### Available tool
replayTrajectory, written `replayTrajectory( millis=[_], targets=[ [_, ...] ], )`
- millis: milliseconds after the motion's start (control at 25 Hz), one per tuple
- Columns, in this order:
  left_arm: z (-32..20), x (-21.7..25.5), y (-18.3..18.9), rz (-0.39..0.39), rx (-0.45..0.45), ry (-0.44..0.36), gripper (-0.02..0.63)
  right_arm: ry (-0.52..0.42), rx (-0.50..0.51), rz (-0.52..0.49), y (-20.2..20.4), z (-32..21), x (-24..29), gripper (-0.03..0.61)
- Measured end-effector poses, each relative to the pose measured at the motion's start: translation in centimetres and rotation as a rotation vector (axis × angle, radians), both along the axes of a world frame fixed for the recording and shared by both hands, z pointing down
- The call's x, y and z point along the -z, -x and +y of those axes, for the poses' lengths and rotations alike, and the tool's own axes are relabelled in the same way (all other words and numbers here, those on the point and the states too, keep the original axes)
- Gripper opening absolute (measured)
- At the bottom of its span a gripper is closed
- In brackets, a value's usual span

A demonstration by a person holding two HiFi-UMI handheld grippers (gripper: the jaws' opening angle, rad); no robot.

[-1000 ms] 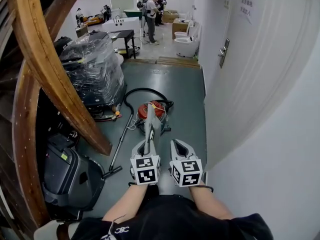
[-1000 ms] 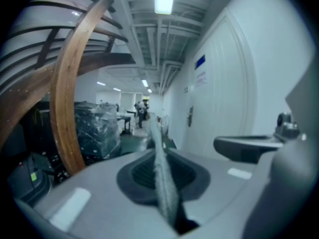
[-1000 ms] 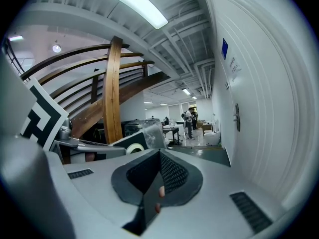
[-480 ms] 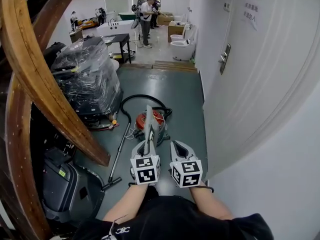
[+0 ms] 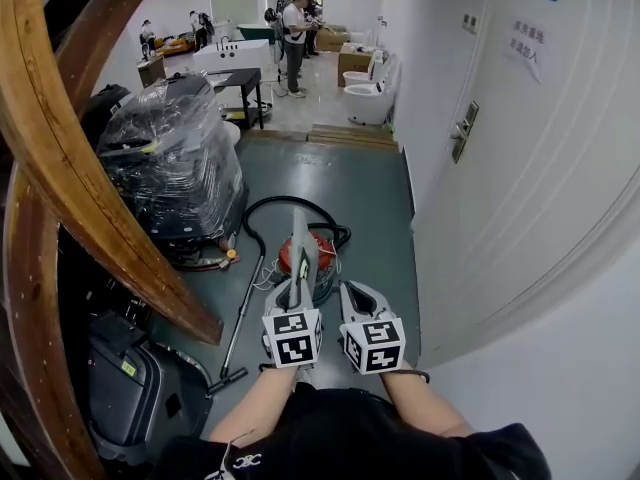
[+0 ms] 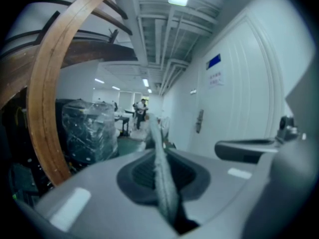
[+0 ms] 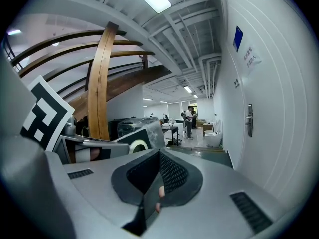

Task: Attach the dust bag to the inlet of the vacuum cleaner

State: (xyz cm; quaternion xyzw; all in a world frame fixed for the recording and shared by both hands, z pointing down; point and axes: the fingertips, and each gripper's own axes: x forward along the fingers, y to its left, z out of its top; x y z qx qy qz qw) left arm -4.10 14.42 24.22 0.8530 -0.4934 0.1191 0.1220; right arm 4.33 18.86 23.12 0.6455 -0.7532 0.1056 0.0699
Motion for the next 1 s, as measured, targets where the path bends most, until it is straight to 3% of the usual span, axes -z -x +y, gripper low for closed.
replayTrajectory(
  millis=[680,1000],
  targets=[
    [-10.9,-1.5,1.8,0.029,0.002,0.069,0.021,0.05,0.016,0.019,2.3,-10.9,-0.8,-0.002],
    [-16.0,-2.0,1.4,0.042,-0.008,0.083,0.021,0.066,-0.011,0.026,1.5,-15.6,-1.3,-0.002]
  ],
)
